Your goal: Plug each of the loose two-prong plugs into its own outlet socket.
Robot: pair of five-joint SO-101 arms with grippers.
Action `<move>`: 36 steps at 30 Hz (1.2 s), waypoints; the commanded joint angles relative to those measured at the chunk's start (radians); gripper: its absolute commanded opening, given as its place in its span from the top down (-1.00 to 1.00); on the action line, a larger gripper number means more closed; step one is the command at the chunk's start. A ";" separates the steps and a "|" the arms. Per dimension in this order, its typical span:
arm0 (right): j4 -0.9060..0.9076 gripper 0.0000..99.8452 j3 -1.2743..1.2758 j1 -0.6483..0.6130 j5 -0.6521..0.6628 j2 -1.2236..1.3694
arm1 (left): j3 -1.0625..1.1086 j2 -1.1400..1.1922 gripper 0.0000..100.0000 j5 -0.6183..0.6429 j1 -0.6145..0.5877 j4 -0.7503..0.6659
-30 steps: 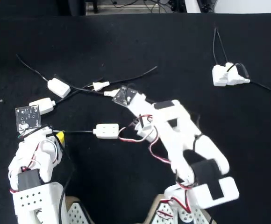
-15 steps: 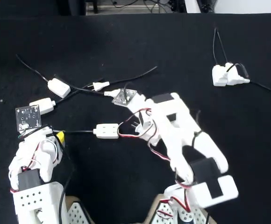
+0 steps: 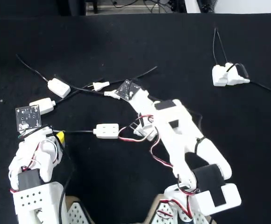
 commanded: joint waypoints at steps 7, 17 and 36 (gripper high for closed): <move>-0.018 0.73 0.010 -0.012 -0.014 -0.056 | -0.013 -0.009 0.53 0.003 -0.007 -0.044; 0.117 0.73 -0.033 -0.043 -0.075 -0.170 | -0.013 -0.009 0.53 0.003 -0.008 -0.041; -0.034 0.73 0.099 -0.091 -0.069 -0.166 | -0.013 -0.009 0.53 0.003 -0.008 -0.041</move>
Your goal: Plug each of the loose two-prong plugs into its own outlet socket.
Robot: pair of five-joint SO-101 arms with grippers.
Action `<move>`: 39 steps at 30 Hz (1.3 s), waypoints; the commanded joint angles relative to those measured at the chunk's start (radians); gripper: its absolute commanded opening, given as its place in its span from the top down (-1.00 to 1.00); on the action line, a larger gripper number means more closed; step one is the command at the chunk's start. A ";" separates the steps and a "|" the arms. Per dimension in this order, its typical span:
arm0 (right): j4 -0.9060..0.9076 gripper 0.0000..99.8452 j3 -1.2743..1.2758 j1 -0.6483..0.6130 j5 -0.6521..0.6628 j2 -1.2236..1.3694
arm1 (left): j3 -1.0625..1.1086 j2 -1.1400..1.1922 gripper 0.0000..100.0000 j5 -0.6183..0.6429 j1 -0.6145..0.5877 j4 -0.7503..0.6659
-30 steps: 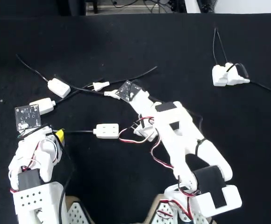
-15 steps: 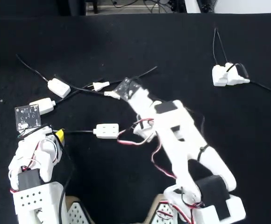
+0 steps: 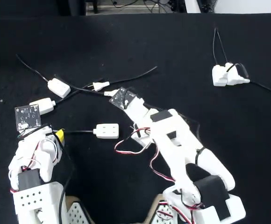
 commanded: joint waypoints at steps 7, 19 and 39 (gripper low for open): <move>-0.008 0.73 -0.085 0.000 -0.003 0.122 | -0.013 -0.009 0.53 0.003 -0.008 -0.014; 0.034 0.98 -0.136 0.095 0.049 0.140 | -0.013 -0.009 0.53 0.003 -0.005 -0.014; 0.060 0.98 -0.005 -0.164 -0.086 -0.437 | -0.050 -0.009 0.53 0.011 0.168 -0.121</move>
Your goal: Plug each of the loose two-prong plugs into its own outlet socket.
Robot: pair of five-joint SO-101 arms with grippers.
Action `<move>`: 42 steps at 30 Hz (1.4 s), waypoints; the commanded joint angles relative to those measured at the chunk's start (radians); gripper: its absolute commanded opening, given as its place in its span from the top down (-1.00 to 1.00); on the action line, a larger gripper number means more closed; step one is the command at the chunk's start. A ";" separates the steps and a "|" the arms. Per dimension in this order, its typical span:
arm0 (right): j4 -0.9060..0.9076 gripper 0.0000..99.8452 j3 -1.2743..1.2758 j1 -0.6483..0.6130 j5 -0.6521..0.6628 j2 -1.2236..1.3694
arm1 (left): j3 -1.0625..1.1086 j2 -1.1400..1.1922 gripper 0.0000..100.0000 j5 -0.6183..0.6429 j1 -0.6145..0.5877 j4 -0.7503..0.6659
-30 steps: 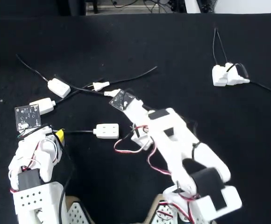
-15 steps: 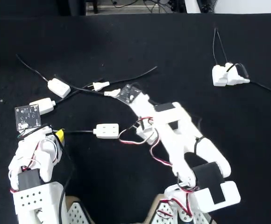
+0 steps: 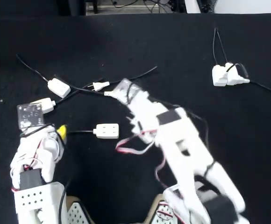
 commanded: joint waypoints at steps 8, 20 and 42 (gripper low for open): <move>-0.390 0.98 0.165 -0.204 -0.117 -0.197 | -0.194 -0.009 0.53 0.014 0.326 -0.092; -0.532 0.98 0.231 -0.258 -0.199 -0.145 | -0.125 -0.011 0.53 0.207 0.378 -0.187; -0.425 0.98 0.188 -0.304 -0.201 -0.147 | 0.002 -0.009 0.53 0.017 0.367 -0.235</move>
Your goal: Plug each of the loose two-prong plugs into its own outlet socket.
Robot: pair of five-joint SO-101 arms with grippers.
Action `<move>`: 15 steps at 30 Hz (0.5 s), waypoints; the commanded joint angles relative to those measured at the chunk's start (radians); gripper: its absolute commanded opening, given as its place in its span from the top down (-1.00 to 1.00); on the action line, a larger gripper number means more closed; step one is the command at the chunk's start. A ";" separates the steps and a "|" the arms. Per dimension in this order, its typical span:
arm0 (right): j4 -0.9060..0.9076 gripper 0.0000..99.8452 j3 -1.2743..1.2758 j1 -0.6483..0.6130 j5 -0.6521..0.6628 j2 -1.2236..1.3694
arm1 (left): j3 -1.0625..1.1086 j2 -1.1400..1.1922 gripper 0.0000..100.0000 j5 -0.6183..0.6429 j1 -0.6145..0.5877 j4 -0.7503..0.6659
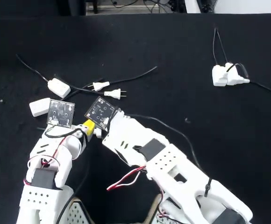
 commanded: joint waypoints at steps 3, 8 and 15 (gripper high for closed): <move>0.006 0.98 -0.059 -0.021 -0.014 -0.007 | -0.002 -0.011 0.53 -0.014 -0.001 -0.011; 0.008 0.98 -0.061 -0.021 -0.015 -0.007 | -0.002 -0.011 0.53 -0.014 -0.001 -0.008; 0.006 0.98 -0.064 -0.023 -0.121 -0.024 | -0.002 -0.011 0.53 -0.014 -0.001 -0.006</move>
